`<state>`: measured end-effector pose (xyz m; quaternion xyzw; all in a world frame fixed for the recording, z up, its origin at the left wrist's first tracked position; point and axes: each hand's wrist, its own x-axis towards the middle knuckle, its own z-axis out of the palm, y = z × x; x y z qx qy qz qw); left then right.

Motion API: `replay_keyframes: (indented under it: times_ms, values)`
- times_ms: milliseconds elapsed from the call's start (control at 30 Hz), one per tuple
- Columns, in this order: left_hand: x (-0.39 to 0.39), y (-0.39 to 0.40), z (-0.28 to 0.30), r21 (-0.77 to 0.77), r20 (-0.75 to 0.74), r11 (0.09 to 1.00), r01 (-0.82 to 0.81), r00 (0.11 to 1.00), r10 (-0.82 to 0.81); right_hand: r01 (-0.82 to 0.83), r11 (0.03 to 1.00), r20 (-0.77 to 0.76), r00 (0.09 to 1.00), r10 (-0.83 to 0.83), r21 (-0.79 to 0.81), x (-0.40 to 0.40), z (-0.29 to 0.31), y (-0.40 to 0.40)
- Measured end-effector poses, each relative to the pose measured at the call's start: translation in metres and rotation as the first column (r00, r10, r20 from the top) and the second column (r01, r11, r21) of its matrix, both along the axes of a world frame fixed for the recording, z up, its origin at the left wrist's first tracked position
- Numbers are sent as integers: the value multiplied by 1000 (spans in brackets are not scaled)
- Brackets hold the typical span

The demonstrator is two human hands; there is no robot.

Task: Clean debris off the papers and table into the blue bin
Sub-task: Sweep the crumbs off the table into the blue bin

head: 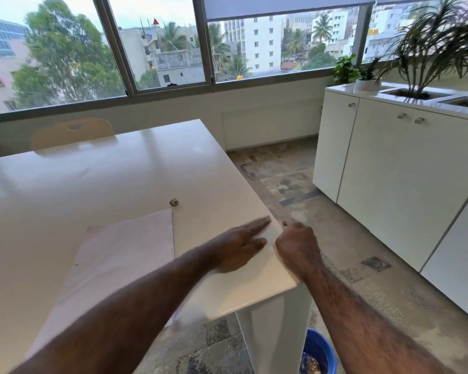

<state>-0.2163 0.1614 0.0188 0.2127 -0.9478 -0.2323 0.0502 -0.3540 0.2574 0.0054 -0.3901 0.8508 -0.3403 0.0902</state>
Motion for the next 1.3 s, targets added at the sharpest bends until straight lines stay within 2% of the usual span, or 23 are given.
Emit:
replay_keyframes:
  times_ms: [67,133,167,233,333,400,433,500,533,600,667,900,967,1000,1033,1067,1100,1133,1167,1233,1300]
  values:
    - [12,-19,4,-99,-64,981,-165,985,159,10,999,49,999,-8,-35,-2,2,1]
    - [21,-39,5,-203,106,942,-266,951,291,12,999,51,999,-10,-44,-2,3,4]
    - [22,-44,3,-232,211,940,-250,930,300,11,999,41,999,-9,-46,-1,3,5]
    - [16,-40,1,-268,294,949,-167,924,246,13,999,25,1000,-12,-41,0,5,6]
    - [3,-12,3,-260,298,965,-9,950,89,35,999,23,999,-34,-25,0,9,4]
    - [6,11,6,-173,286,982,70,958,-18,45,999,36,998,-45,-17,2,9,4]
    - [12,19,8,-101,235,994,46,972,-21,44,999,39,998,-43,-20,2,9,4]
    - [32,22,12,-21,134,992,-124,983,125,34,999,47,998,-32,-33,1,8,4]
    - [43,21,10,-66,147,971,-231,960,238,27,999,43,999,-25,-35,1,8,4]
    - [60,22,4,-197,285,904,-380,860,424,18,999,40,999,-17,-34,1,7,5]
    - [63,26,-5,-239,370,881,-409,800,472,9,999,44,999,-8,-34,1,6,5]
    - [-15,31,-7,-199,235,963,-180,945,225,83,997,136,987,-82,-6,-5,6,3]
    - [-20,34,-4,-37,146,991,-125,981,130,102,995,154,983,-99,-12,-4,5,4]
    - [-15,33,-3,76,69,987,-141,988,136,106,994,154,983,-101,-20,-4,5,4]
    - [-7,30,-3,125,5,972,-198,980,199,104,994,146,984,-99,-26,-3,6,4]
    - [2,25,-4,66,-18,952,-298,954,300,105,994,138,985,-100,-31,-3,6,5]
    - [11,18,-6,-66,4,908,-414,910,415,110,993,135,985,-105,-34,-4,7,4]
    - [20,11,-8,-176,67,852,-494,857,511,116,993,137,984,-111,-29,-4,8,5]
    - [28,6,-10,-224,138,814,-536,809,571,117,993,139,984,-113,-25,-3,8,5]
    - [30,0,-13,-229,220,827,-514,800,558,114,993,156,982,-108,-27,-3,7,5]
    - [16,-1,-9,-224,214,892,-392,874,437,123,992,168,979,-116,-30,-5,8,5]
